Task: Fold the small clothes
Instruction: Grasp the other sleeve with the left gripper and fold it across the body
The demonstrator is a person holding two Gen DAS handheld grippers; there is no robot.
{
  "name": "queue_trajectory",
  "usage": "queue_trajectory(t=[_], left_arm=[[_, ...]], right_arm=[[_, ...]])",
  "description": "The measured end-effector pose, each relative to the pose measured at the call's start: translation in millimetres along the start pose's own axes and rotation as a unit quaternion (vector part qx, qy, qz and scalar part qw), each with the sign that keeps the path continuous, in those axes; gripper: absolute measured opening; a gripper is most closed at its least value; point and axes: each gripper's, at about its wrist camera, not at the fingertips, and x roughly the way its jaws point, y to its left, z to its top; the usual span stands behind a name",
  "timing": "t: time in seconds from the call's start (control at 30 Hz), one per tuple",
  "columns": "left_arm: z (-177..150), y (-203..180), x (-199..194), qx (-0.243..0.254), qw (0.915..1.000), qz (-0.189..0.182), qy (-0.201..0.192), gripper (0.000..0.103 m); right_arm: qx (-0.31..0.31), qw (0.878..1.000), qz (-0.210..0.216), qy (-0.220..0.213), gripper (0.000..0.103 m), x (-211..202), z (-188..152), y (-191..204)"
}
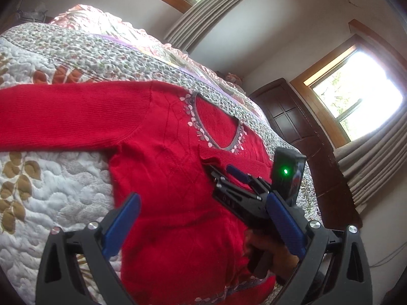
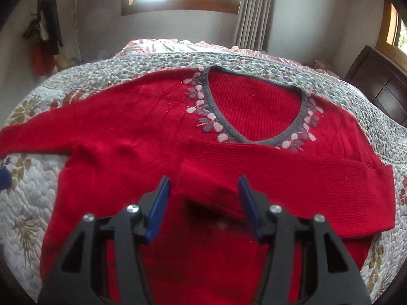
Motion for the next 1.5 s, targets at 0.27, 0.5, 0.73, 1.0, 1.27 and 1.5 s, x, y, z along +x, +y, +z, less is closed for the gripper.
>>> queue_trajectory(t=[0.27,0.5,0.73,1.0,1.27,1.5], left_arm=[[19.3,-10.8,111.2,-0.078,0.9901,-0.076,0.088,0.099],[25.5,-10.8,176.8,-0.088,0.9871,0.015,0.133,0.099],[36.1,-21.1,201.1,-0.048,0.9800,0.070,0.180,0.050],[44.6,-23.5,188.6,-0.023,0.9803,0.105,0.166,0.004],[82.9,-78.5,166.9,0.053,0.9844,0.104,0.131,0.003],[136.8,-118.3,137.4,0.107,0.9844,0.112,0.083,0.003]], right_arm=[[0.105,0.989,0.092,-0.056,0.068,-75.7,-81.4,-51.0],[0.135,0.979,0.136,-0.065,0.068,-120.4,-145.2,-60.0],[0.163,0.967,0.188,-0.050,0.069,-127.7,-180.8,-50.6],[0.172,0.960,0.218,-0.035,0.069,-127.5,-207.0,-42.0],[0.178,0.956,0.231,-0.031,0.069,-131.4,-216.5,-40.9],[0.184,0.953,0.239,-0.030,0.070,-132.8,-214.7,-39.1]])
